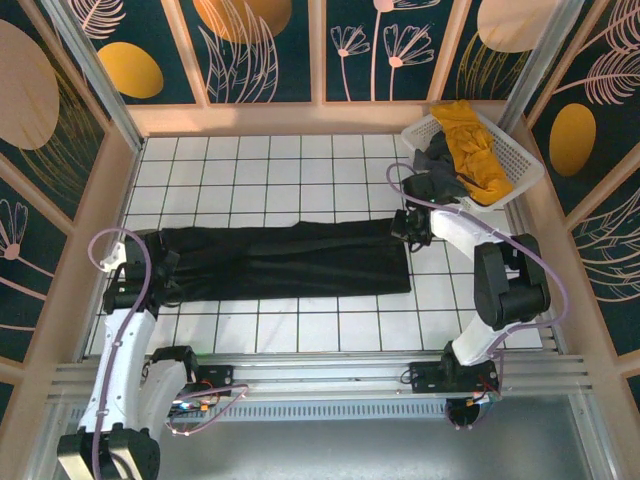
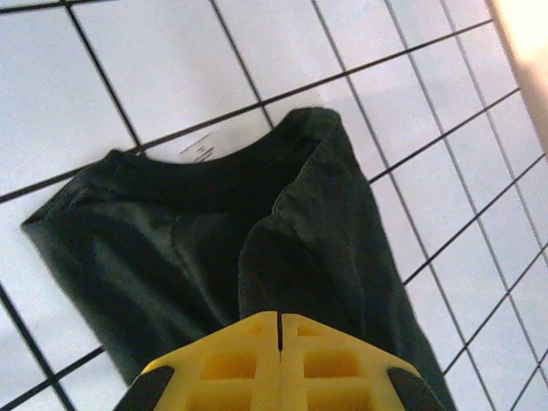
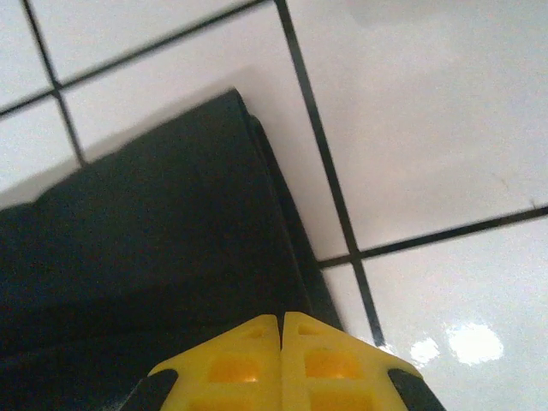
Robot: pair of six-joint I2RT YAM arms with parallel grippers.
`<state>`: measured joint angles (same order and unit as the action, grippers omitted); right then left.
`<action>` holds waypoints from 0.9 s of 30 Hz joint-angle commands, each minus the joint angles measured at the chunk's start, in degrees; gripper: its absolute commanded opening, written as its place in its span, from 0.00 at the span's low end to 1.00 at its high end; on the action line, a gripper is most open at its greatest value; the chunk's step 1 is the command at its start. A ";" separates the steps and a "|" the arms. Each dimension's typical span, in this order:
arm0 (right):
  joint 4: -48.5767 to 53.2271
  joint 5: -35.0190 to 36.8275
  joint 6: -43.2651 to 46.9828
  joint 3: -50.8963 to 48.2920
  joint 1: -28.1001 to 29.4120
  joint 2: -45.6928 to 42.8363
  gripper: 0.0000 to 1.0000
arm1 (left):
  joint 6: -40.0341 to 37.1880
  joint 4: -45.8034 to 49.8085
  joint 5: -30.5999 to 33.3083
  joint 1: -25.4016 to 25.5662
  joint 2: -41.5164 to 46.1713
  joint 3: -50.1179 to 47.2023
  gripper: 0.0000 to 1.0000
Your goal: Fold and stack the t-shirts
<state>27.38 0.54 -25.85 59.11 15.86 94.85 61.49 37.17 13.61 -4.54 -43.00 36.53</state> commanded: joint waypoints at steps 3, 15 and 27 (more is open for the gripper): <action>0.90 3.29 -0.68 -1.78 0.25 -0.10 0.02 | 3.17 2.89 -0.58 -0.21 1.51 -5.63 0.00; 1.65 1.31 -3.79 7.24 1.47 1.48 0.33 | -4.09 -8.30 -6.14 -0.24 -12.29 3.35 0.48; 0.73 -3.18 -9.84 12.98 1.98 15.08 0.24 | -18.31 -17.33 -22.45 -11.60 -50.18 23.50 0.58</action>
<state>27.00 -1.91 -33.19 70.24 18.28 107.39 50.63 21.15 -3.92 -14.11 -88.16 55.31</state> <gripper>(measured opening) 0.233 0.577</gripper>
